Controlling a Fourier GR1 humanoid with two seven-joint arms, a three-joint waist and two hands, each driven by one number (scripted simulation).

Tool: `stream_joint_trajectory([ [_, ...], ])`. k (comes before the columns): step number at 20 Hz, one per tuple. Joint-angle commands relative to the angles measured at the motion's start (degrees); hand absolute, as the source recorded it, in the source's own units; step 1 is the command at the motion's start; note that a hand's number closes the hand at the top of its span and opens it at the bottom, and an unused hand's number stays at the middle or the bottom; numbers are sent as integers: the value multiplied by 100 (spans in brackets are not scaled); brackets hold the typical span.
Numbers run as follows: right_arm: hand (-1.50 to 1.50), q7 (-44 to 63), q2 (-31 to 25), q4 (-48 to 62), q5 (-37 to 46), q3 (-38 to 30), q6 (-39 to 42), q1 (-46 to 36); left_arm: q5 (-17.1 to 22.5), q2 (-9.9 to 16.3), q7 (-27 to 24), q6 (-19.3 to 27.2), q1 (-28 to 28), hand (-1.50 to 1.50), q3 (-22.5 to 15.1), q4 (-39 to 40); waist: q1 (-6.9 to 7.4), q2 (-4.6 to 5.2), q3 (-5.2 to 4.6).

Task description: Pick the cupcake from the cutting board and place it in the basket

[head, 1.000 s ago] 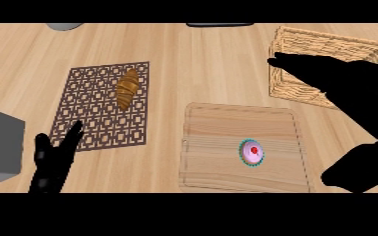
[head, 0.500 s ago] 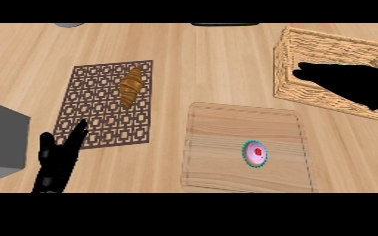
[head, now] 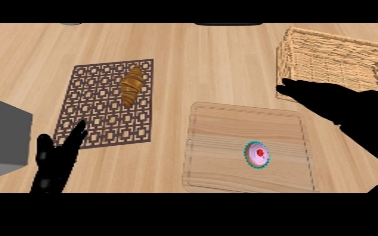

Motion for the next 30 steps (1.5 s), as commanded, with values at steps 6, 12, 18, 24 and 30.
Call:
stream_joint_trajectory([
  [6,-150,-136,1243,255,2196,1118,-269,734,-113,-237,154,-117,88,0,-89,85,30,33,-35],
  [12,-150,-831,1321,707,2780,909,100,1185,-132,-209,397,-174,186,0,85,-206,3,27,-33],
  [18,-150,-1224,1615,528,3401,817,-21,1715,-314,-463,214,-173,259,0,84,-50,-27,21,-34],
  [24,-150,-2143,2031,1617,4190,810,-251,1687,-363,-466,343,-291,-90,0,290,87,-4,31,-34],
  [30,-150,-2620,2130,1648,4686,728,-383,2039,-537,-663,236,-260,354,0,234,-82,-10,25,-33],
])
